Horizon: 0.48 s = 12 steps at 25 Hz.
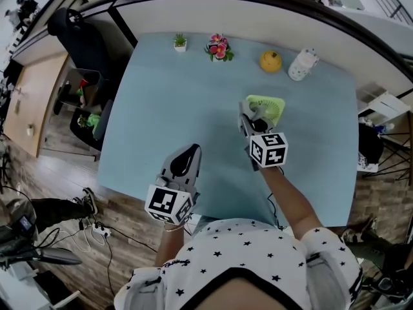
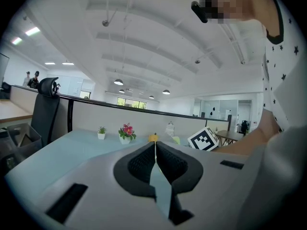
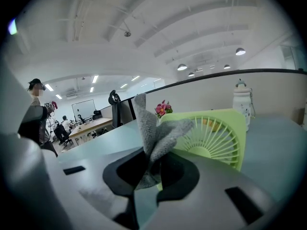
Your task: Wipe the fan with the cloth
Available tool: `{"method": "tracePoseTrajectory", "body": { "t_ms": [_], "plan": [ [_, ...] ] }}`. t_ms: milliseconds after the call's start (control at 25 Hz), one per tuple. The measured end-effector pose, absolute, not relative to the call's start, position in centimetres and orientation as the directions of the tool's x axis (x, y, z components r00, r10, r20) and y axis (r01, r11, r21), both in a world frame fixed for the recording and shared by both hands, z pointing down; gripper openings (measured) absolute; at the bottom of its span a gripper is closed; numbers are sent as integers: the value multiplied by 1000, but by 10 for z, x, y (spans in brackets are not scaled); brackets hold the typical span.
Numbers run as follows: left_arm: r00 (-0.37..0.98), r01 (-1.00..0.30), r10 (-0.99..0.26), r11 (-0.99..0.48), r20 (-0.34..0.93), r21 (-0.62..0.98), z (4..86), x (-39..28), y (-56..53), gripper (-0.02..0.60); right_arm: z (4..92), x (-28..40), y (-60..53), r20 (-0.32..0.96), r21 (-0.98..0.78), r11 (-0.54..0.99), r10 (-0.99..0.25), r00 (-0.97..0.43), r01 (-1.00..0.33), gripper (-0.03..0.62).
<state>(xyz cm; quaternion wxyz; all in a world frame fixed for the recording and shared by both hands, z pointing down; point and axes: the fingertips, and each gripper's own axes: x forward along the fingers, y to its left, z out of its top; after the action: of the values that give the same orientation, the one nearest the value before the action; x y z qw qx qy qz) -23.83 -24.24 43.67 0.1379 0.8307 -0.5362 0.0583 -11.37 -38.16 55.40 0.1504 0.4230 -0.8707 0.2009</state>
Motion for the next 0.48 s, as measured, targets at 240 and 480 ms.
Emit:
{"method": "tracePoseTrajectory", "body": {
  "t_ms": [240,480],
  "plan": [
    [429,-902,-868,-397,249,172,438,-234,-243,32,553,-100,-386,430,-236,526,-698,-573,-817,51],
    [456,-889,-857,-426,241,169,436,-222,-248,32,550,-72,-392,421,-234,477,-736,-531,-847,51]
  ]
}}
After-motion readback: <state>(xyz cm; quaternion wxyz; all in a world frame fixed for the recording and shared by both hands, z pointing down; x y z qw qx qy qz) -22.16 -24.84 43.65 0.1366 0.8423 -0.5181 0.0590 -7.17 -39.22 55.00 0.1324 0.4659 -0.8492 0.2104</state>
